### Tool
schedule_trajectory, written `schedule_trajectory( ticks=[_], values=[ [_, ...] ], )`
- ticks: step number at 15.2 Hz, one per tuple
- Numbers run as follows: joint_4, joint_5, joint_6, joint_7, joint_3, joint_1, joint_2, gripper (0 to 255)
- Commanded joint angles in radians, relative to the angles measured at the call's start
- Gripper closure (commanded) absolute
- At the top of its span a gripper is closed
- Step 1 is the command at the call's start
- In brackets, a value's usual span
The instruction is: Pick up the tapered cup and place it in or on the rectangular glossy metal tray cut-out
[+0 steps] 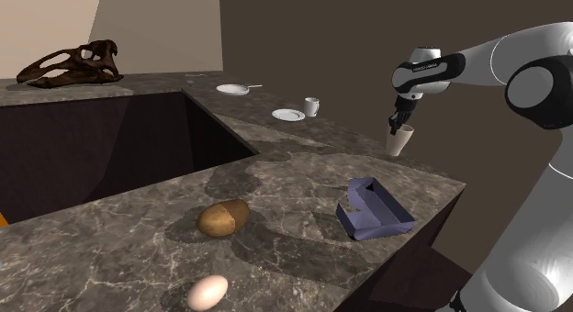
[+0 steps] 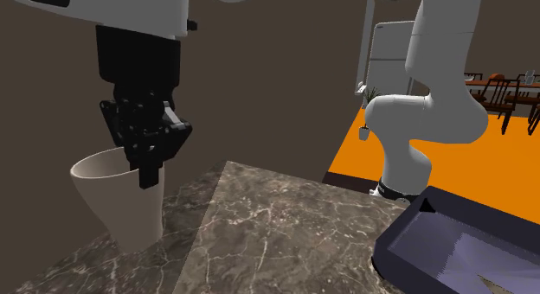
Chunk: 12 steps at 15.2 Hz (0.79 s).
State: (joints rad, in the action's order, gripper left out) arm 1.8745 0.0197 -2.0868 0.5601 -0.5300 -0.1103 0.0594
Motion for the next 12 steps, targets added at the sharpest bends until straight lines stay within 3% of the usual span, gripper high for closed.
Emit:
schedule_trajectory(
  ticks=[1, 12],
  values=[
    [-0.019, 0.002, 0.022, -0.001, 0.0, 0.0, -0.003, 255],
    [-0.157, 0.006, 0.168, 0.001, 0.0, 0.001, -0.013, 255]
  ],
)
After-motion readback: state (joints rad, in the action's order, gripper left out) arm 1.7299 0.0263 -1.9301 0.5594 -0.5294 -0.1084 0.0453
